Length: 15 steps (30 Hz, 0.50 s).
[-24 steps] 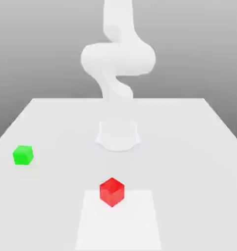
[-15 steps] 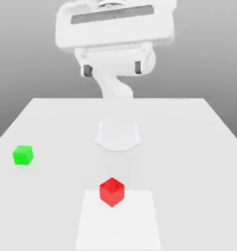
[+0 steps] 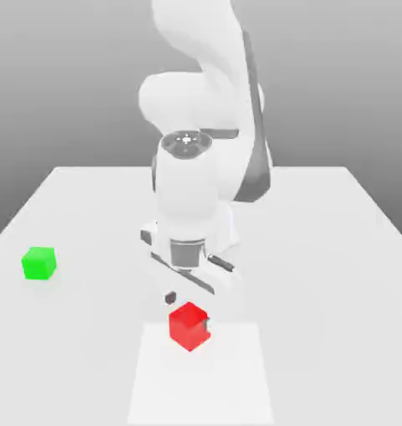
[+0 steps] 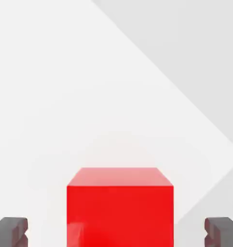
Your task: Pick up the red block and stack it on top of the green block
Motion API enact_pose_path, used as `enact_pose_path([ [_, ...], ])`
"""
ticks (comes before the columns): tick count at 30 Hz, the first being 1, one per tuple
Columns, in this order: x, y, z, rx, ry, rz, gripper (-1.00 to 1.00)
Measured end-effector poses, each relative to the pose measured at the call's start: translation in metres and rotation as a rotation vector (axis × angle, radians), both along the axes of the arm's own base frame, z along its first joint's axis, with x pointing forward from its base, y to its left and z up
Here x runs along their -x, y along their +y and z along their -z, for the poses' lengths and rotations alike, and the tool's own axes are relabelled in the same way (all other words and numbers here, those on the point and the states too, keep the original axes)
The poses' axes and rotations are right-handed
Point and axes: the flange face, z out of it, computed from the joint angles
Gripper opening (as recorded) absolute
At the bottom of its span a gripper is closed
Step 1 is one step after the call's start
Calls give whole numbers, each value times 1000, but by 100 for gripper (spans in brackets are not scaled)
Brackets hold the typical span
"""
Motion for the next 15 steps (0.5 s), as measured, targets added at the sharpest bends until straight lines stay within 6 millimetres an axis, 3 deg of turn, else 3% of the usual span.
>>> enact_pose_path([
  [7, 0, 0, 2, 0, -1, 0, -100],
  [15, 0, -5, -56, 2, -1, 9, -100],
])
